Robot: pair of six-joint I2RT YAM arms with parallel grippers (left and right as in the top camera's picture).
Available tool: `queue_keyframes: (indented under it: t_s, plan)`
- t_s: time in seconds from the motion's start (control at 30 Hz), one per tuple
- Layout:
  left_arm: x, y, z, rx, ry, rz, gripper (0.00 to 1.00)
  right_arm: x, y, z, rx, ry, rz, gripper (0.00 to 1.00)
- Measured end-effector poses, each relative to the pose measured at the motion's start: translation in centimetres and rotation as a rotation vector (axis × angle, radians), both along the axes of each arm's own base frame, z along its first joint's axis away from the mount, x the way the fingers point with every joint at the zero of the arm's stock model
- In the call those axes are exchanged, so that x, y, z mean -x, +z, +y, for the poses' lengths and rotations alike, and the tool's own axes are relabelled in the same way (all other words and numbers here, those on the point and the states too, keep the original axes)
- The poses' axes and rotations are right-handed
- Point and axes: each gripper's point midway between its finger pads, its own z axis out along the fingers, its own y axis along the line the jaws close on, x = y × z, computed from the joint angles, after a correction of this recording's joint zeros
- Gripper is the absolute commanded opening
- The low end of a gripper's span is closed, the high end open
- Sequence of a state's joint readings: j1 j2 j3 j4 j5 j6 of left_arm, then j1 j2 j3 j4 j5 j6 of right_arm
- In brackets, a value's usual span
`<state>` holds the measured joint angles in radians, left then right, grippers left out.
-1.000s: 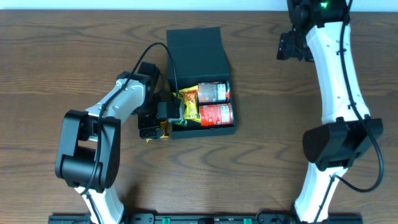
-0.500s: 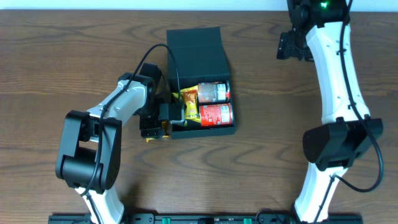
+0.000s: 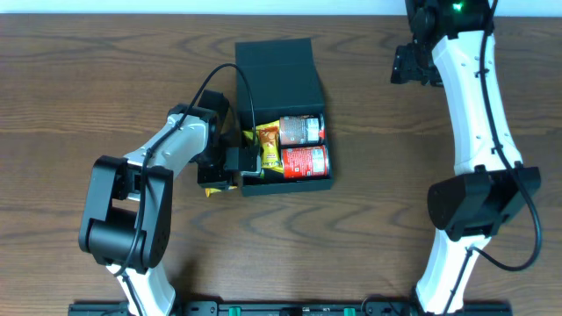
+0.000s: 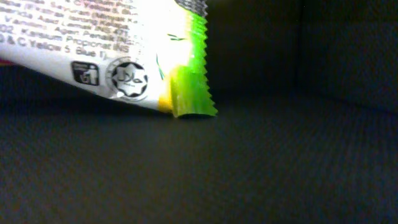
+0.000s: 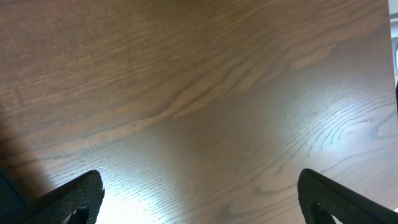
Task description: Pack container
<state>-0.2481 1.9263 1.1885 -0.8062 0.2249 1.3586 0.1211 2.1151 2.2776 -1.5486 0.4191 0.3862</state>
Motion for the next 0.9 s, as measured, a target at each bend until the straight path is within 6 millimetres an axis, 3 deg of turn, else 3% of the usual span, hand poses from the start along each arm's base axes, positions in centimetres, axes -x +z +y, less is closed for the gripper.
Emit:
queue_keyframes:
  t_s: [0.47,0.9]
  plan:
    - [-0.4,0.7,0.8,-0.066,0.038,0.0,0.49,-0.1,0.0,0.0,-0.001,0.0,-0.005,0.99]
    - [-5.1,5.2,0.2,-0.052,0.106,-0.162,0.49,-0.1,0.0,0.0,-0.001,0.0,-0.006,0.99]
